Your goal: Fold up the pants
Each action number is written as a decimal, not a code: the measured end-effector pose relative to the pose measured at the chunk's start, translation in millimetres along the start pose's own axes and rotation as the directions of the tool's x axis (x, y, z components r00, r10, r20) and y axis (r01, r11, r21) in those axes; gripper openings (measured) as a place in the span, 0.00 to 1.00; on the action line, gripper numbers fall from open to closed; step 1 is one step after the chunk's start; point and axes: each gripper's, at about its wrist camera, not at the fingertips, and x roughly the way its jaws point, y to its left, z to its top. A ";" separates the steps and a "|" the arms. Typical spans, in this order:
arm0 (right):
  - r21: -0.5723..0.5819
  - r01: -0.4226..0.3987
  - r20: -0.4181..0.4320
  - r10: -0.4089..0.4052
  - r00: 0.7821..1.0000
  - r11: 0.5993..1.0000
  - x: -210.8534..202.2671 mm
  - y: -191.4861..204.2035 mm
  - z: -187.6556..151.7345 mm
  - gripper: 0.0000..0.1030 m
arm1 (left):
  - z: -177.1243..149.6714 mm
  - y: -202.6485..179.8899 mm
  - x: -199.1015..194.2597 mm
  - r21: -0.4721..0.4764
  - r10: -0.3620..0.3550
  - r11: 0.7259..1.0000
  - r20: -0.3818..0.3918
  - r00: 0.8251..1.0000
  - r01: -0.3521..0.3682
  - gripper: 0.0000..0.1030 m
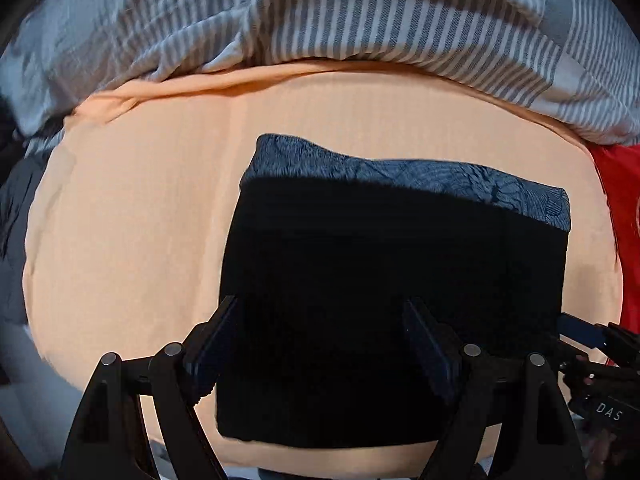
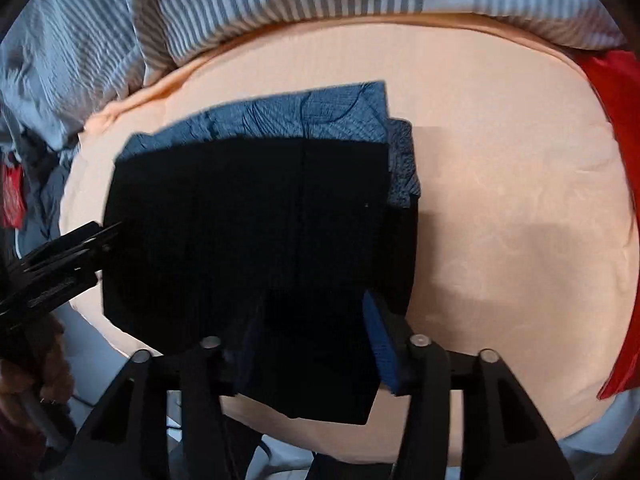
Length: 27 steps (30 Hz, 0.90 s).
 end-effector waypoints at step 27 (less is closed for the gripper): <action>0.111 0.092 0.073 -0.100 0.992 0.990 -40.2 34.3 -72.2 0.82 | -55.9 14.2 -29.8 0.160 -0.024 0.987 -0.050 0.998 0.032 1.00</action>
